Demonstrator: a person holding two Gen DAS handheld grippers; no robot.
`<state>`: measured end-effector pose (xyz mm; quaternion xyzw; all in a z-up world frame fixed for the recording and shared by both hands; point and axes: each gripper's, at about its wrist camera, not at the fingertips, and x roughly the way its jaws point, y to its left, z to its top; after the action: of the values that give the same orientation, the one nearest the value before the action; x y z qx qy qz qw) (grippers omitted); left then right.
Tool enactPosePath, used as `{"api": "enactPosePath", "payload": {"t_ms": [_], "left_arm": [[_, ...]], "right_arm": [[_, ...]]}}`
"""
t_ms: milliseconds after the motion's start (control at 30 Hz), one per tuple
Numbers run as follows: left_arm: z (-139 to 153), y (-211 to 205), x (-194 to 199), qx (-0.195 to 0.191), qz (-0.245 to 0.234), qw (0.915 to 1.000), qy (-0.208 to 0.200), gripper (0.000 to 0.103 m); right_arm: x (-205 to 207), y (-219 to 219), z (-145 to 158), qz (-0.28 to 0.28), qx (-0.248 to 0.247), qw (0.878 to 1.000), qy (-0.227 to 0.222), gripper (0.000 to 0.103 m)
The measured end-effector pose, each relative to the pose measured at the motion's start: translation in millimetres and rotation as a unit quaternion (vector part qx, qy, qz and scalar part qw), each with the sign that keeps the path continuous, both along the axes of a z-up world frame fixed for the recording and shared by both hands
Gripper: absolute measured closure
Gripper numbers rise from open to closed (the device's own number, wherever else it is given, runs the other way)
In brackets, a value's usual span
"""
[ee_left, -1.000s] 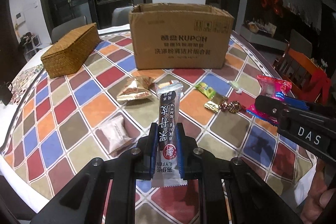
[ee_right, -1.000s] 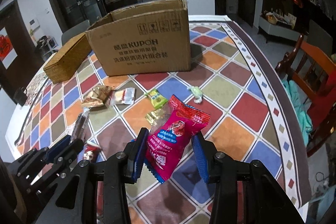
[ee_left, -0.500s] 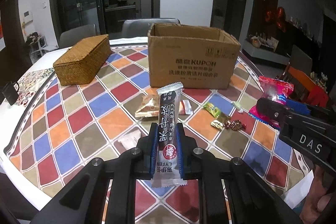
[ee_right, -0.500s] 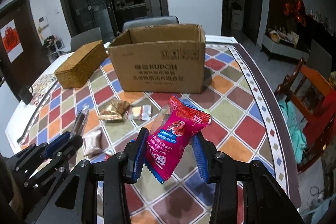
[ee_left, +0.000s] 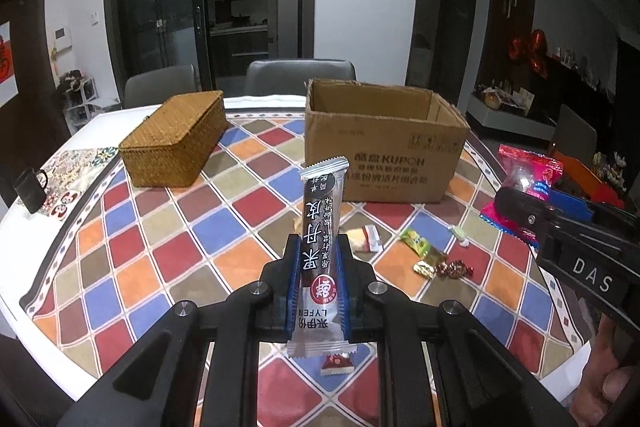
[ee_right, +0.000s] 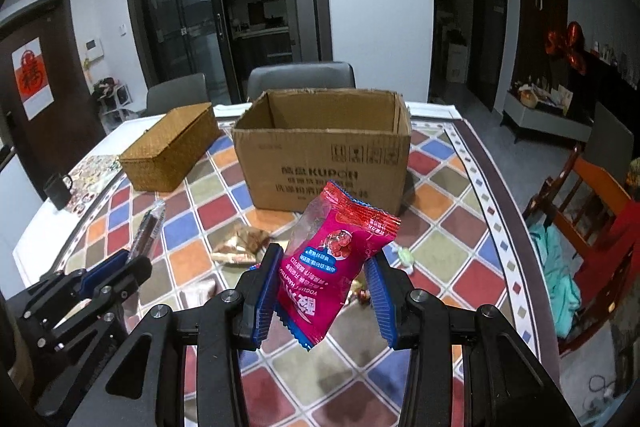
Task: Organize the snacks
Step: 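Carry the snack bar and pink bag with both tools over the cardboard box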
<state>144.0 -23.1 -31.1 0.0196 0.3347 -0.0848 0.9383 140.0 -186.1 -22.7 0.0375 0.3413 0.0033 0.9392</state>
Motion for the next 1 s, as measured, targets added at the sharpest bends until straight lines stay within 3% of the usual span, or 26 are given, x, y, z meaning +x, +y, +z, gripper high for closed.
{"api": "enactPosePath", "payload": {"t_ms": [1000], "left_arm": [[40,-22,85,-0.016,-0.009,0.9986,-0.049,0.086]], "right_arm": [[65,-17,37,-0.004,-0.024,0.998,-0.059,0.060]]}}
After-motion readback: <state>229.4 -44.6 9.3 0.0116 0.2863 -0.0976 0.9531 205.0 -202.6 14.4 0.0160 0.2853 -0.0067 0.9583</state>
